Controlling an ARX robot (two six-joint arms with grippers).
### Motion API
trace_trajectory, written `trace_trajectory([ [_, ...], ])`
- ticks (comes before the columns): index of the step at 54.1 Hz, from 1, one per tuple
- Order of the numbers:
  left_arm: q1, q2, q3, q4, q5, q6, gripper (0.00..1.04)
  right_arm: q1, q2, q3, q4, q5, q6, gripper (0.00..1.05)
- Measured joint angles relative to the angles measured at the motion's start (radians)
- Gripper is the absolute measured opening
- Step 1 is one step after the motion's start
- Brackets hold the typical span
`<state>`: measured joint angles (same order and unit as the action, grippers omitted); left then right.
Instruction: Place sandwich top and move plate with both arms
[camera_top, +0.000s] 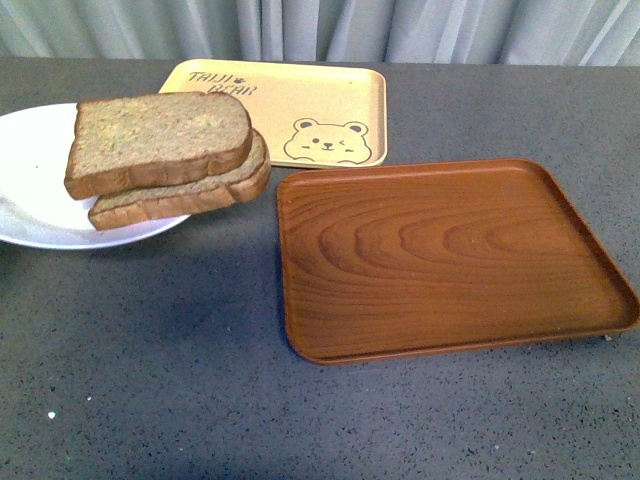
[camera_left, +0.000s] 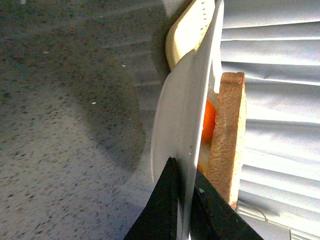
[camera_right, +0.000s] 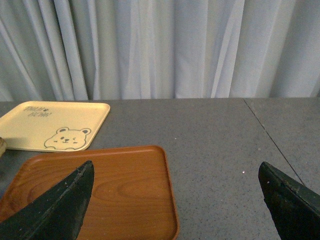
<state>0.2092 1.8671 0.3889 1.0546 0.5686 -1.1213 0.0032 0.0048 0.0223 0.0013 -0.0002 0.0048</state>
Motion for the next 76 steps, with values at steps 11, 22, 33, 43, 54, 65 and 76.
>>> trace_trajectory([
  [11,-0.126,0.016,0.192,-0.130,-0.065,-0.040,0.02,0.000,0.000,0.000,0.000,0.000,0.000,0.96],
  [22,-0.230,0.096,0.371,-0.212,-0.110,-0.056,0.02,0.000,0.000,0.000,0.000,0.000,0.000,0.96],
  [33,-0.322,0.233,0.543,-0.283,-0.140,-0.063,0.02,0.000,0.000,0.000,0.000,0.000,0.000,0.96],
  [43,-0.360,0.317,0.637,-0.317,-0.151,-0.066,0.02,0.000,0.000,0.000,0.000,0.000,0.000,0.96],
  [54,-0.382,0.391,0.715,-0.349,-0.151,-0.069,0.02,0.000,0.000,0.000,0.000,0.000,0.000,0.96],
  [65,-0.387,0.431,0.774,-0.367,-0.152,-0.069,0.02,0.000,0.000,0.000,0.000,0.000,0.000,0.96],
  [76,-0.387,0.468,0.831,-0.406,-0.154,-0.063,0.26,0.000,0.000,0.000,0.000,0.000,0.000,0.96],
])
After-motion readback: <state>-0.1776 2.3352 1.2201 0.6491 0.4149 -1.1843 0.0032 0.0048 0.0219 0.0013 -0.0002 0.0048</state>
